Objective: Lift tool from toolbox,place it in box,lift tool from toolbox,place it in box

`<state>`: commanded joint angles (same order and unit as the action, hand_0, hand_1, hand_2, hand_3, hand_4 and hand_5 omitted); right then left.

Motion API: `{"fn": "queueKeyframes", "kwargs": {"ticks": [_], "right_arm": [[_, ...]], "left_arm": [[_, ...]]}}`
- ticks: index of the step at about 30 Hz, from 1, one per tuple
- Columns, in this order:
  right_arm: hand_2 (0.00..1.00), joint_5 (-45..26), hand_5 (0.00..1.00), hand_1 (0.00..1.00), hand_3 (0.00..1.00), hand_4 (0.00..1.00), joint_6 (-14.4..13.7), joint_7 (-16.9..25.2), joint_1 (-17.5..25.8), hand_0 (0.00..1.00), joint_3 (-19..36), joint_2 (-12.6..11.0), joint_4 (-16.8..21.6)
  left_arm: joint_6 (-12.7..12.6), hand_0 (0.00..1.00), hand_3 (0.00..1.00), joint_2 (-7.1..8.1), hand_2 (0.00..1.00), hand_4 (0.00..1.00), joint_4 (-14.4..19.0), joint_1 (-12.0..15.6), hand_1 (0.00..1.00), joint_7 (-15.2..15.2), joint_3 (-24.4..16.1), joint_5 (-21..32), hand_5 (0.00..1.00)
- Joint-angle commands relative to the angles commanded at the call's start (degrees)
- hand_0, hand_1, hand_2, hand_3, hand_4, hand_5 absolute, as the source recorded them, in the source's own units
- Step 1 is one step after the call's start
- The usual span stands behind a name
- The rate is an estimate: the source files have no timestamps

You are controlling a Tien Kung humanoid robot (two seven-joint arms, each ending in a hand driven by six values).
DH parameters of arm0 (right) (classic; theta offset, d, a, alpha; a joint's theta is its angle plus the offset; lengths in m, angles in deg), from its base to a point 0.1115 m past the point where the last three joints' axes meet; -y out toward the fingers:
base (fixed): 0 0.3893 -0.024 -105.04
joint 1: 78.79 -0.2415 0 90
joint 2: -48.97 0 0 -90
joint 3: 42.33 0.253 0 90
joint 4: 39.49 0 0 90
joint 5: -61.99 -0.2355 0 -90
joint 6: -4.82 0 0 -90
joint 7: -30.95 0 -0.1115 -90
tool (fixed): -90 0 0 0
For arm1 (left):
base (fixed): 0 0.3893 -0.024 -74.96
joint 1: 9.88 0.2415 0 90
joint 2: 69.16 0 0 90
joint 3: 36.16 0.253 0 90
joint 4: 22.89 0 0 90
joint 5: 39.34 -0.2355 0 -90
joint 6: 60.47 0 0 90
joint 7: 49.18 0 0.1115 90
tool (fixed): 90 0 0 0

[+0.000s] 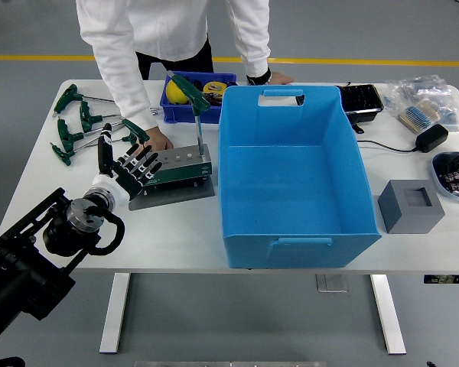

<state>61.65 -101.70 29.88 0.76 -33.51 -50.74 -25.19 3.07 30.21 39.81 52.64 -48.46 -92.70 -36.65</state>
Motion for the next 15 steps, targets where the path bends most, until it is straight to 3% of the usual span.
{"fn": "queueKeyframes", "kwargs": {"ticks": [2, 14, 15], "right_arm": [[0.712, 0.1, 0.752, 0.642, 0.561, 0.805, 0.0, 0.0, 0.0, 0.649, 0.0, 0.0, 0.0], [0.712, 0.5, 0.751, 0.641, 0.56, 0.805, 0.0, -0.2, -0.1, 0.649, 0.3, 0.0, 0.0], [0.712, 0.5, 0.752, 0.642, 0.561, 0.805, 0.0, -0.2, -0.1, 0.649, 0.3, 0.0, 0.0]], "left_arm": [[0.4, 0.419, 0.819, -0.07, 0.701, 0.926, 0.0, -0.2, 0.55, -0.2, 0.1, 0.8, 0.946], [2.4, 0.427, 0.797, -0.44, 0.702, 0.927, 0.1, -2.6, 0.554, -0.8, 0.4, 4.1, 0.949], [2.5, 0.434, 0.746, -0.4, 0.703, 0.929, 0.4, -2.7, 0.561, -0.9, 0.3, 4.3, 0.954]]}}
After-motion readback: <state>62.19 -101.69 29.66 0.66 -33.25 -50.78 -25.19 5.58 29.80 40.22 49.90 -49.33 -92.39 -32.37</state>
